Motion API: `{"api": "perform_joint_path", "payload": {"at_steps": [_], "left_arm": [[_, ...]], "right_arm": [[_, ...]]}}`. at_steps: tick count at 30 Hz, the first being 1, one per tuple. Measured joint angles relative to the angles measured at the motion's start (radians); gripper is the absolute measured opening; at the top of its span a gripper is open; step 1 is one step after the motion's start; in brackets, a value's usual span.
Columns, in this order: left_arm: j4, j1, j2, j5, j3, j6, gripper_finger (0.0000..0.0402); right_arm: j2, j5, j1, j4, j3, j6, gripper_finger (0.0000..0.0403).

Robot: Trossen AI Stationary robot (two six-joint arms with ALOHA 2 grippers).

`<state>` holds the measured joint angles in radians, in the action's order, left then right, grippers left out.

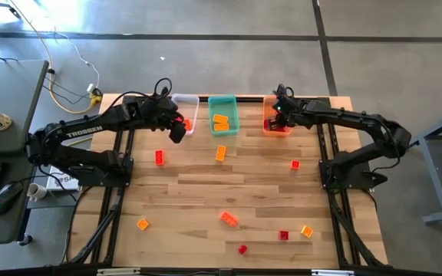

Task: Sort & place blocks by color
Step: Put the red game piece into the orange bin, then put the orange game piece into the transparent bin

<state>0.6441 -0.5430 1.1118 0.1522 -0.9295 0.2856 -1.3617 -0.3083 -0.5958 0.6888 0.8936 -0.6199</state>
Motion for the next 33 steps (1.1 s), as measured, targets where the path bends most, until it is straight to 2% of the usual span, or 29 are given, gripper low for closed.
{"api": "perform_joint_path", "payload": {"at_steps": [3, 6, 13, 24, 29, 33], "left_arm": [[-0.006, 0.000, 0.000, 0.016, 0.000, 0.000, 0.0218], [-0.022, 0.000, 0.000, 0.017, 0.000, 0.000, 0.0218], [-0.079, 0.000, 0.000, -0.020, 0.000, 0.000, 0.0218], [-0.096, 0.000, 0.000, -0.113, 0.000, 0.000, 0.0218], [-0.096, 0.000, 0.000, -0.146, 0.000, 0.000, 0.0221], [-0.095, 0.001, 0.000, -0.167, 0.000, 0.020, 0.0240]], "right_arm": [[0.000, 0.091, -0.039, 0.000, 0.000, 0.016, 0.0117], [0.000, 0.130, -0.063, 0.002, 0.000, 0.018, 0.0118], [0.000, 0.139, -0.081, 0.001, 0.000, 0.033, 0.0126], [0.000, 0.121, -0.081, -0.023, -0.001, 0.081, 0.0194], [-0.001, 0.125, -0.081, -0.021, 0.025, 0.086, 0.0198], [-0.001, 0.124, -0.070, -0.020, 0.063, 0.089, 0.0199]]}}
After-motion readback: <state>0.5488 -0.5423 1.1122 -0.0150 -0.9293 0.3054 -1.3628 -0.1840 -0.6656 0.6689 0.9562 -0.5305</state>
